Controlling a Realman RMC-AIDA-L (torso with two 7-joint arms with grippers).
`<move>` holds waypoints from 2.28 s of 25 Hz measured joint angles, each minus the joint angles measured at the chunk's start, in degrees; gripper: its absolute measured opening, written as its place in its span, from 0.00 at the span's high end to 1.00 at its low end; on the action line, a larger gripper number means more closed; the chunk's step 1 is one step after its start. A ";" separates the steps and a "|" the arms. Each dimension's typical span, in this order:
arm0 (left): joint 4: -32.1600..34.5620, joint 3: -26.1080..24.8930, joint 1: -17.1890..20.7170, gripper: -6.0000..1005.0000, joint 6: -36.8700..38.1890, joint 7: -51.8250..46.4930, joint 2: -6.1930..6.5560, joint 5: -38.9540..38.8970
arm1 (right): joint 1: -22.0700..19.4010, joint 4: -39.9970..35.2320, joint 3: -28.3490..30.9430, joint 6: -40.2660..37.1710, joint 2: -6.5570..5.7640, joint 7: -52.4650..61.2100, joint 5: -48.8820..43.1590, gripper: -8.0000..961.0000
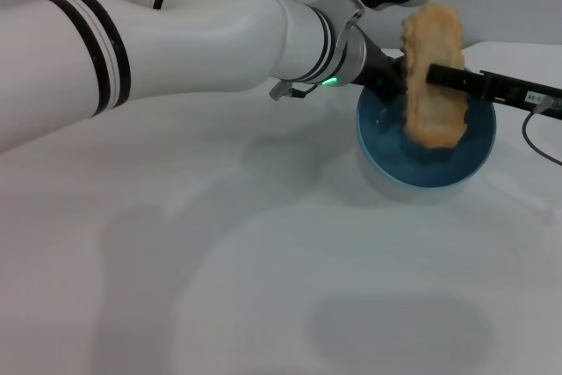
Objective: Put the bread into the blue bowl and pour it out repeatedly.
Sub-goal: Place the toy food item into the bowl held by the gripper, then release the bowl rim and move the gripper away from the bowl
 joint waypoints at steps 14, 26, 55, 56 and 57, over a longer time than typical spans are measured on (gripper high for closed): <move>-0.21 -0.82 -0.10 1.00 0.25 -0.01 -0.01 -0.09 | 0.25 2.48 0.03 0.21 -0.50 1.21 -3.40 0.49; -0.76 -1.62 0.07 1.00 0.64 0.00 0.16 -0.18 | -3.57 -0.82 6.74 -6.90 -1.18 1.94 -0.30 0.42; -3.06 5.91 1.33 1.00 4.84 -1.31 -0.10 -15.49 | -10.85 -5.50 20.28 -10.01 -1.08 1.03 3.95 0.42; -3.11 6.12 1.63 1.00 4.42 -1.12 -0.10 -15.52 | -10.84 -5.49 20.27 -9.87 -0.97 1.03 3.95 0.42; -3.25 6.33 1.72 1.00 4.23 -1.09 -0.10 -15.53 | -10.84 -5.49 20.29 -9.59 -0.90 1.03 3.95 0.42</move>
